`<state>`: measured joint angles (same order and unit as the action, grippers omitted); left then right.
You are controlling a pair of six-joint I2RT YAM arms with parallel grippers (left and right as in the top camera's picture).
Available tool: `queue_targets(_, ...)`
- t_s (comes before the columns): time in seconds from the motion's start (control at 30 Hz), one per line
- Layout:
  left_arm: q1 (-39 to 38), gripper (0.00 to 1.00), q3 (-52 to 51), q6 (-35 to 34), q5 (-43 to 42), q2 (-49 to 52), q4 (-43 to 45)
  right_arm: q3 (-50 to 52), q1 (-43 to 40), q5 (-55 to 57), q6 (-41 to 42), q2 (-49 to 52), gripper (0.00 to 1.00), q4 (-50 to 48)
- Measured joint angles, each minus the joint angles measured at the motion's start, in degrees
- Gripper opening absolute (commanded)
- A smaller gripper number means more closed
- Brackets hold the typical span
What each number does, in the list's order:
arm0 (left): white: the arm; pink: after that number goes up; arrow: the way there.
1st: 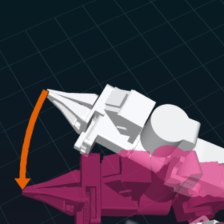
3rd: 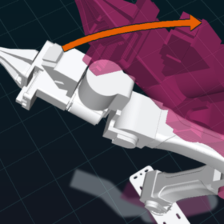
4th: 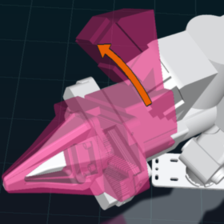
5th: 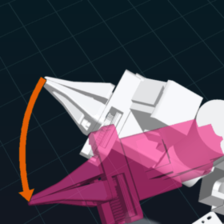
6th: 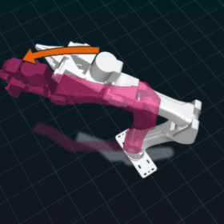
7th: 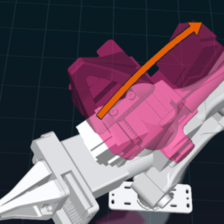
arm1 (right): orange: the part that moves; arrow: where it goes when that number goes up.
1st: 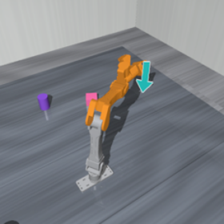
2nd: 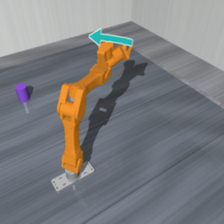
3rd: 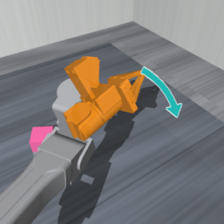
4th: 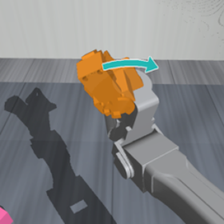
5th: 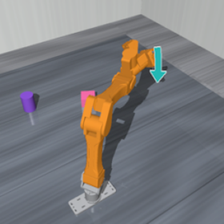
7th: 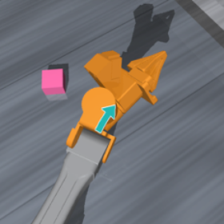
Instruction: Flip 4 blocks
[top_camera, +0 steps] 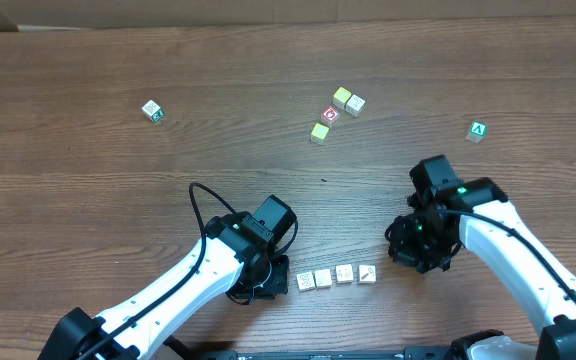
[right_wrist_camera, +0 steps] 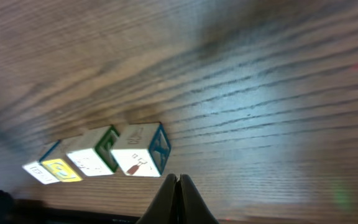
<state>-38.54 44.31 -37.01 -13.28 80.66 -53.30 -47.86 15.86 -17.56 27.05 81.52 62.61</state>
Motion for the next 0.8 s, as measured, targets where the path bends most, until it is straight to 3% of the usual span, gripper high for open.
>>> queue_targets(0.8, 0.00, 0.04, 0.00, 0.17, -0.02, 0.00, 0.76, 12.04, 0.00, -6.03, 7.93, 0.00, 0.04, -17.18)
